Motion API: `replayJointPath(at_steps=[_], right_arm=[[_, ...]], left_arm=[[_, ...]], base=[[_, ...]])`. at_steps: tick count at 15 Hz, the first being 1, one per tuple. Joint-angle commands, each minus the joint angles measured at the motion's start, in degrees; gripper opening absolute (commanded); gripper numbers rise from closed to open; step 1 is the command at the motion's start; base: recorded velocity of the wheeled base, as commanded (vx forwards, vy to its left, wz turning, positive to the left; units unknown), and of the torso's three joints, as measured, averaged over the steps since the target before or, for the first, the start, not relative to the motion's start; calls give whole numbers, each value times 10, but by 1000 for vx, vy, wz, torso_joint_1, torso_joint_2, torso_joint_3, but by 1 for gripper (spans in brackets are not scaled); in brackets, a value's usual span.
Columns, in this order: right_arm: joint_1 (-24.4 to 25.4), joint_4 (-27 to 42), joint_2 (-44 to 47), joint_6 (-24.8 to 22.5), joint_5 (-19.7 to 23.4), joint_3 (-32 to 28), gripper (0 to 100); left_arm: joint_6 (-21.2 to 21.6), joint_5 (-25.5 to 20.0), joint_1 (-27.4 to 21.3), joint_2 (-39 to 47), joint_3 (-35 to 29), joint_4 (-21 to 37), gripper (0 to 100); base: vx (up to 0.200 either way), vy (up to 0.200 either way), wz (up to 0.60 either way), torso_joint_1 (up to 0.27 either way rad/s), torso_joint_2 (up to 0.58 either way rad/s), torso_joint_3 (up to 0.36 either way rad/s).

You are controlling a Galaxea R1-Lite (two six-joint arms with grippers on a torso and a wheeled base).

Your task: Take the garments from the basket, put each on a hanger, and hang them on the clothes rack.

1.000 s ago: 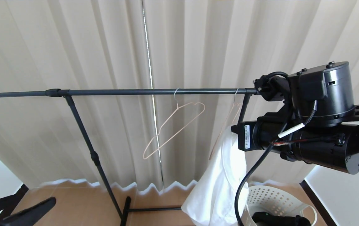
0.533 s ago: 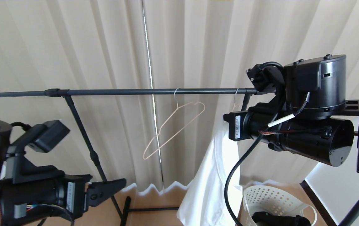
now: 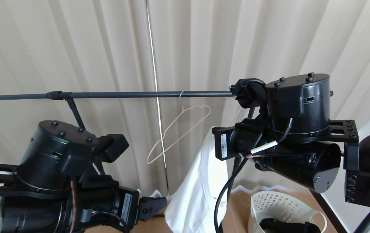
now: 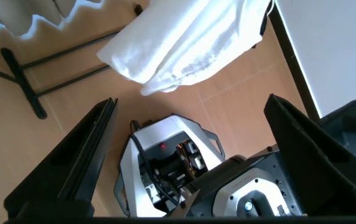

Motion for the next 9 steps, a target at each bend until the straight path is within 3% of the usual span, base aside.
replayJointPath(at_steps=[1,6,9], right_arm=[[7,-25,9,-1,-1,6,0],[21,-29,9,-1,-11,1,0],[21,-29,9,-1,-33,1,0]], left_arm=[[-2,6,-17,63,-39,1,100],[-21,54,-44,161,-142,0,100],[-55,123,-75,243,-222,0,100]], base=[[0,0,0,0,0,0],[0,0,0,0,0,0],[0,0,0,0,0,0]])
